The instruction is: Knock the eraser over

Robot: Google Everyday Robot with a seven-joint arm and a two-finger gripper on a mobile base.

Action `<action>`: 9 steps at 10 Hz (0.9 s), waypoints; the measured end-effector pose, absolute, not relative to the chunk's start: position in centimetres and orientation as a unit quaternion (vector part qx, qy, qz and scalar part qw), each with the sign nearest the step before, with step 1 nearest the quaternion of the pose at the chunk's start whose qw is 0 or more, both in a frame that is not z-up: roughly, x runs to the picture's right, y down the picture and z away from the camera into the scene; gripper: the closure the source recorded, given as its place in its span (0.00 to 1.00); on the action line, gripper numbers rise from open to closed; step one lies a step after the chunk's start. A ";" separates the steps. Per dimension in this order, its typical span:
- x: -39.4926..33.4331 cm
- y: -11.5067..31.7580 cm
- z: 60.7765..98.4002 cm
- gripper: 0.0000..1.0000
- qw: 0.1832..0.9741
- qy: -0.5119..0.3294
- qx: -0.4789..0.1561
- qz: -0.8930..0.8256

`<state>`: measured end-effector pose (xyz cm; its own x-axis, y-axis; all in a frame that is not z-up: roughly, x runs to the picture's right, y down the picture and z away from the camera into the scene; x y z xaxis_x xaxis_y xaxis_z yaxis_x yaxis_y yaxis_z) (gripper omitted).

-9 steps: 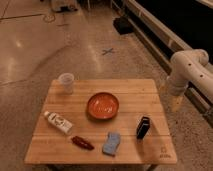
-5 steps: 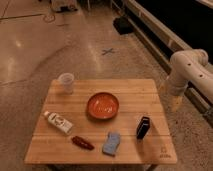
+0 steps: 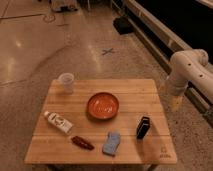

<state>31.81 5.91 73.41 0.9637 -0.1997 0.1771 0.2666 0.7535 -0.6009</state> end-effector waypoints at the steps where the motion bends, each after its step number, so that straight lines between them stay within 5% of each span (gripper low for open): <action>1: 31.6 6.6 73.8 0.26 0.935 -0.052 -0.329 -0.124; 9: 30.8 10.9 76.1 0.26 0.933 -0.054 -0.334 -0.127</action>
<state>30.84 10.94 76.09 0.9621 -0.2006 0.1849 0.2724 0.7452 -0.6087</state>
